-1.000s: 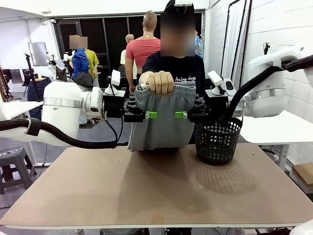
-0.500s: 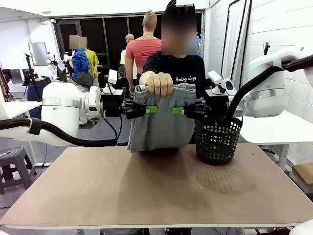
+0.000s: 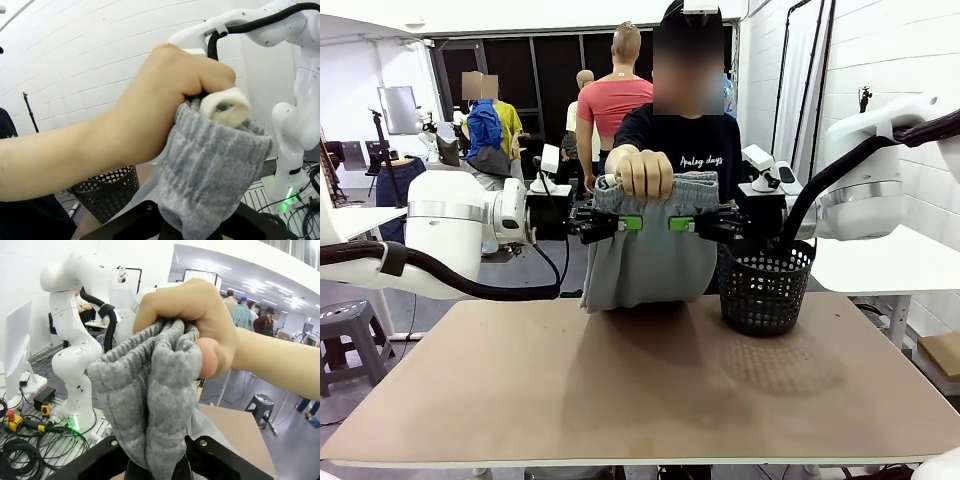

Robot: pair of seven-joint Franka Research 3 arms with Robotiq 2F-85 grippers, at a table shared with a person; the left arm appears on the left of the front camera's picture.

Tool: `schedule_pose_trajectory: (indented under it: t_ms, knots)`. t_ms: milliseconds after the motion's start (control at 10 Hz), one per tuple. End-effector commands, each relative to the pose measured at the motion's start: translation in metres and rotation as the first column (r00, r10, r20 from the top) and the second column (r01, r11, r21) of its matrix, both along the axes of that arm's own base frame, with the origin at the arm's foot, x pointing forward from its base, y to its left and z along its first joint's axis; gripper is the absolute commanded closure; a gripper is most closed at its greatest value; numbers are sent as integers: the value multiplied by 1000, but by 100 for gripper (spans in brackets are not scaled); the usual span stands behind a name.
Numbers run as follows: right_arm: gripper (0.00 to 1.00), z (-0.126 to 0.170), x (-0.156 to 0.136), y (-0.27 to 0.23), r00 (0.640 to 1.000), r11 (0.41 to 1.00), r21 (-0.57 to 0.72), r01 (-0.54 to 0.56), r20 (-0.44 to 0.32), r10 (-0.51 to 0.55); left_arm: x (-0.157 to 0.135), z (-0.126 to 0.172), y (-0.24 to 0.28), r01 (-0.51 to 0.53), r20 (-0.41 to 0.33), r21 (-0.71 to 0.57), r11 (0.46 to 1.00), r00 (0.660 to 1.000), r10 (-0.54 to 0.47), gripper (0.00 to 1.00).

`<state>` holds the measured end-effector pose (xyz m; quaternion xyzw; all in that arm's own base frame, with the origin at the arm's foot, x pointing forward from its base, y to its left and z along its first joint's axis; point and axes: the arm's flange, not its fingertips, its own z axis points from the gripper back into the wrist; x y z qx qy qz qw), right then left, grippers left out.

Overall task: Fold the training pants.
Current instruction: Grab both ends of the Training pants handed by a person.

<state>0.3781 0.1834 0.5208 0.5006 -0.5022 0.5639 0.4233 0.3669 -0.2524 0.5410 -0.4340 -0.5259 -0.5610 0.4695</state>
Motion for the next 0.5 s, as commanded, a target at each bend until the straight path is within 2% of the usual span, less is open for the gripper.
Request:
schedule_pose_trajectory:
  t_ms: [0, 100, 200, 400]
  knots:
    - [100, 8, 9, 8, 999, 999, -18, -29, -32, 28, 5, 4, 0, -2, -7, -41, 999, 1000, 2, 100]
    - [100, 7, 22, 19, 998, 989, -141, -54, -35, 50, 9, -1, 1, 98, -48, 8, 995, 994, -98, 100]
    - [100, 0, 1, 2, 1000, 1000, -4, -4, -7, 4, 1, 0, 1, -2, -2, -1, 1000, 1000, 2, 100]
    - [100, 0, 1, 2, 1000, 1000, -4, -4, -7, 4, 1, 0, 1, -2, -2, -1, 1000, 1000, 2, 100]
